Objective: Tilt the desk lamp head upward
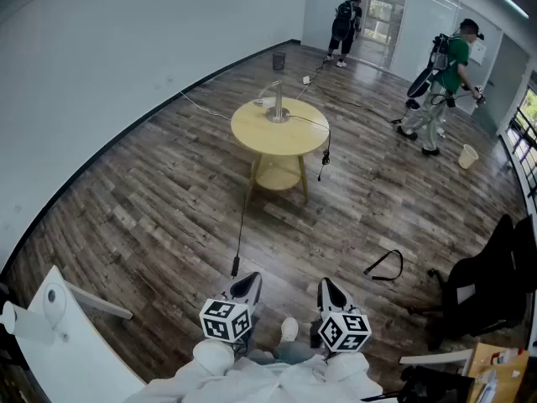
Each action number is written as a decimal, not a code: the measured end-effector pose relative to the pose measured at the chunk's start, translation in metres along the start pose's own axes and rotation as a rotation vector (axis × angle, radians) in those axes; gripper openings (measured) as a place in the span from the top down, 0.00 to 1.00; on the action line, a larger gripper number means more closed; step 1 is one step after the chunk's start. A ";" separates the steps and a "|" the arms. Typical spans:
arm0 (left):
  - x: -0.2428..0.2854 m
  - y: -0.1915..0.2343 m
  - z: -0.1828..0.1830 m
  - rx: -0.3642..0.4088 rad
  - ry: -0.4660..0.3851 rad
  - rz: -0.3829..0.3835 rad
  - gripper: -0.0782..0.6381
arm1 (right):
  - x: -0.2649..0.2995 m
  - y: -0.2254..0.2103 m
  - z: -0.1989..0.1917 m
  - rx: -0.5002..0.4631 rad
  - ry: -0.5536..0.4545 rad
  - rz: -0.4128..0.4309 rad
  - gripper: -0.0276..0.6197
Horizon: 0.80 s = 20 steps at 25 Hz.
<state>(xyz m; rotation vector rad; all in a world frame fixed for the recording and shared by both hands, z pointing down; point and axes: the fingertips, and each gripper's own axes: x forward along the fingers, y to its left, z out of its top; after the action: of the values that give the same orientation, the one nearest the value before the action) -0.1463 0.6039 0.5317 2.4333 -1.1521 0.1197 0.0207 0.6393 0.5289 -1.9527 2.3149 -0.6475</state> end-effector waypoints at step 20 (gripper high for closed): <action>0.145 0.025 0.060 -0.001 -0.022 0.063 0.89 | 0.142 -0.072 0.072 -0.017 0.016 0.092 0.94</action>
<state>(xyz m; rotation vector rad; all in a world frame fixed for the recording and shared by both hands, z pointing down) -0.0775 0.4603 0.5247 2.4035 -1.2385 0.1119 0.0805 0.4749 0.5204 -1.8418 2.4107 -0.6403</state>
